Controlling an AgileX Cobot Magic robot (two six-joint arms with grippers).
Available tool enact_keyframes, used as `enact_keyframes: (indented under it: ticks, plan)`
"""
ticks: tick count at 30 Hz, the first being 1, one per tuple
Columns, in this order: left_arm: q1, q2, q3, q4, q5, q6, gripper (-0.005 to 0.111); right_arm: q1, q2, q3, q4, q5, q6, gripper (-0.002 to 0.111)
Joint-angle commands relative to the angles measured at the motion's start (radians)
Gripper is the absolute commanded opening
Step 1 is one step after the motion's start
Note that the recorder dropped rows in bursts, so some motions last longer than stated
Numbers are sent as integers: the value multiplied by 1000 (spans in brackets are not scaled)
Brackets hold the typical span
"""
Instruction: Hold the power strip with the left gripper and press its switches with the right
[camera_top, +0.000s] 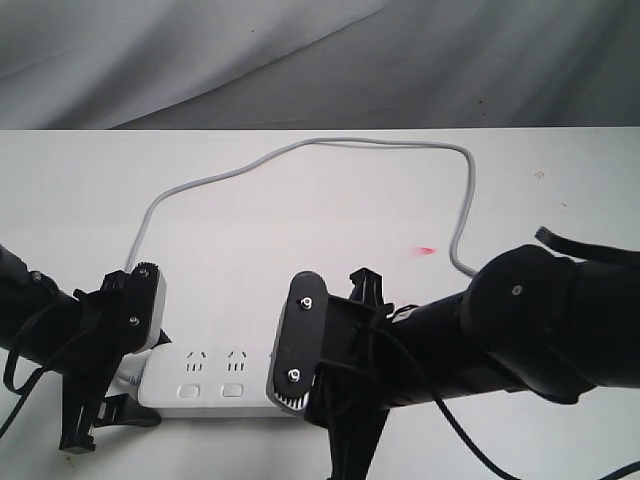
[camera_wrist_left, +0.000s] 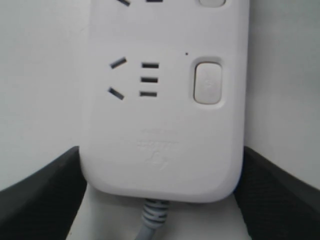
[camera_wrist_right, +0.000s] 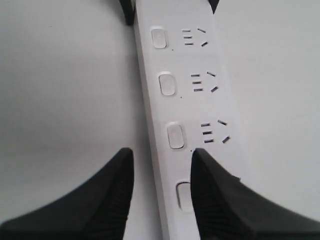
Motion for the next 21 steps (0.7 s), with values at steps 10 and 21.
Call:
enact_keyframes:
  ticks: [10, 21]
  plan:
    - [2, 5, -2, 10, -35, 3, 54, -38, -87, 120, -7, -16, -3, 36]
    - [2, 5, -2, 10, -35, 3, 54, -38, -19, 120, -54, -67, -32, 36]
